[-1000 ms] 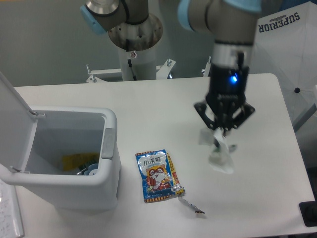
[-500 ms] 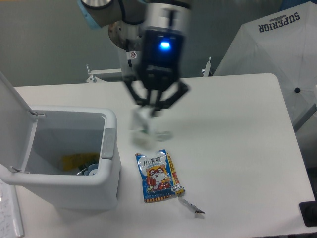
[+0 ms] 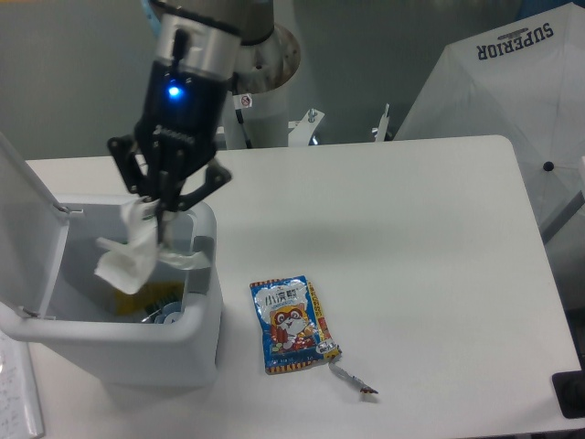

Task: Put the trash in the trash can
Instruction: 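Lower the paper into the bin and open the gripper, then move the gripper back to the small torn wrapper strip, then close the gripper on the edge of the blue snack wrapper, then lift the blue snack wrapper and carry it over the bin, then lower the wrapper into the bin and open the gripper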

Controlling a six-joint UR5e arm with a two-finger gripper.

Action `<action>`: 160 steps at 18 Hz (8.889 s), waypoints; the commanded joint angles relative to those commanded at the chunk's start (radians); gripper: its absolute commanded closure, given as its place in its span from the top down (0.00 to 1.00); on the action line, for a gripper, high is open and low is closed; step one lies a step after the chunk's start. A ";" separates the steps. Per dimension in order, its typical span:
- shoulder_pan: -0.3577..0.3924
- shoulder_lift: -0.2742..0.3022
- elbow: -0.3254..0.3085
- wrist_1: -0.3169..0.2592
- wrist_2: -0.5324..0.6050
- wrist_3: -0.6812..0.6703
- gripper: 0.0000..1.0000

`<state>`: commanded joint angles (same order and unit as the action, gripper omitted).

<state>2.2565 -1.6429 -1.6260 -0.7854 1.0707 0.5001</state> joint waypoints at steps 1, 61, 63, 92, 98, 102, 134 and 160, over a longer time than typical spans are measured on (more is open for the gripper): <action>0.000 -0.006 -0.006 0.000 0.000 0.000 0.25; 0.282 -0.592 0.176 0.011 0.264 -0.267 1.00; 0.278 -0.610 0.195 0.011 0.294 -0.275 1.00; 0.225 -0.661 0.213 0.009 0.374 -0.307 0.00; 0.230 -0.640 0.248 0.012 0.367 -0.301 0.00; 0.241 -0.566 0.288 0.014 0.353 -0.281 0.00; 0.117 -0.020 0.382 0.025 0.002 -0.726 0.00; -0.110 -0.001 0.130 0.026 0.021 -0.499 0.91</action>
<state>2.1460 -1.6444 -1.4956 -0.7593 1.0921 0.0015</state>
